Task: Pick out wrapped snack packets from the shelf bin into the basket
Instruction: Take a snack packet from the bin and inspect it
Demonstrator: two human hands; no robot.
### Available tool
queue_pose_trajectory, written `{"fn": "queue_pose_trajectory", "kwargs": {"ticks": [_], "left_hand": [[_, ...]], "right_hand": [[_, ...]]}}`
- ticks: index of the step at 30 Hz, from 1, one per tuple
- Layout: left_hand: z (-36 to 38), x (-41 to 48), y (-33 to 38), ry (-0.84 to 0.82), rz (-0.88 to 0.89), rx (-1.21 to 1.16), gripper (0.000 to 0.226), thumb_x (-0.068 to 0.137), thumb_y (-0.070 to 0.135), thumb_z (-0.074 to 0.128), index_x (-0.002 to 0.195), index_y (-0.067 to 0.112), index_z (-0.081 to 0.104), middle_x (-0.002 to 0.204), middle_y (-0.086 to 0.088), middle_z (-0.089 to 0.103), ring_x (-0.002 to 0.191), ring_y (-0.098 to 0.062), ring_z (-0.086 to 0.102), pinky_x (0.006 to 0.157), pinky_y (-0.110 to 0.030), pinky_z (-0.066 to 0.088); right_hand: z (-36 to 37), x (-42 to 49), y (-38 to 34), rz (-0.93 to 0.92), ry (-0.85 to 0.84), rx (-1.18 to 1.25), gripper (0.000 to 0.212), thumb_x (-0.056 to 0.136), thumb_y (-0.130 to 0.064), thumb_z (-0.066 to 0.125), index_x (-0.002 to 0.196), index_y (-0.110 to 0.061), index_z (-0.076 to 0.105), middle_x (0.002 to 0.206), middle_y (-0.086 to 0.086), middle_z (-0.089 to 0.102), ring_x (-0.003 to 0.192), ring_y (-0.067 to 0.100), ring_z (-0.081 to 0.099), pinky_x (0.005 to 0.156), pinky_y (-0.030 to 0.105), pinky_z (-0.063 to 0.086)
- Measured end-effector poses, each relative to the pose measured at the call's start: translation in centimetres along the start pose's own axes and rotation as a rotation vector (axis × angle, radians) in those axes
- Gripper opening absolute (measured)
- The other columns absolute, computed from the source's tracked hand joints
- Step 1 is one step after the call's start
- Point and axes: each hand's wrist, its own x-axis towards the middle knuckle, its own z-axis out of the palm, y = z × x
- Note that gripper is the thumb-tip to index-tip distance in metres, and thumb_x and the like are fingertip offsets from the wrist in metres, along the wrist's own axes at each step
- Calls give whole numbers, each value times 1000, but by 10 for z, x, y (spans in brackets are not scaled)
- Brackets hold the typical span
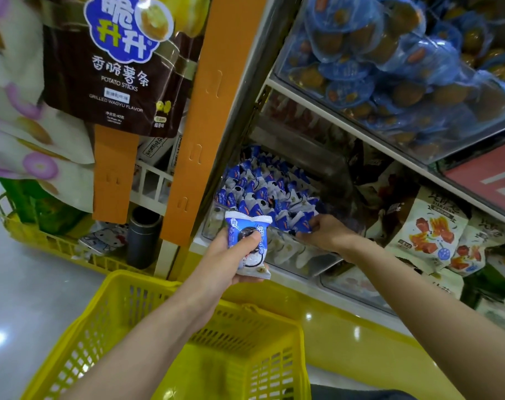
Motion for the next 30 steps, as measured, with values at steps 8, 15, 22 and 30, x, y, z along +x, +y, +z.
{"fn": "queue_pose_trajectory", "kwargs": {"ticks": [8, 15, 22, 30], "left_hand": [[1, 1, -4, 10, -10, 28, 17, 87, 27, 58, 105, 29, 58, 95, 0, 70, 74, -16, 71, 57, -26, 55], [-2, 3, -9, 31, -12, 69, 15, 87, 28, 58, 102, 30, 58, 82, 7, 73, 77, -19, 71, 63, -31, 58], [-1, 1, -10, 33, -18, 104, 16, 87, 28, 58, 103, 30, 57, 81, 8, 73, 76, -18, 71, 63, -30, 58], [5, 0, -14, 53, -70, 106, 18, 89, 26, 57, 107, 24, 56, 96, -4, 70, 82, -24, 71, 66, -36, 57]], "right_hand": [[-14, 2, -7, -23, -122, 39, 17, 84, -30, 66, 95, -17, 61, 92, -3, 56, 81, 10, 54, 67, 20, 45], [-2, 3, -4, -59, -42, -136, 25, 85, -23, 64, 69, -11, 51, 69, 5, 44, 65, 16, 42, 56, 25, 34], [2, 7, 0, -74, 2, 43, 37, 84, -29, 67, 110, -3, 65, 116, 11, 62, 104, 18, 55, 82, 26, 40], [-1, -3, -3, -109, -50, -44, 38, 94, -33, 50, 116, -4, 60, 123, 12, 59, 110, 25, 55, 90, 31, 43]]}}
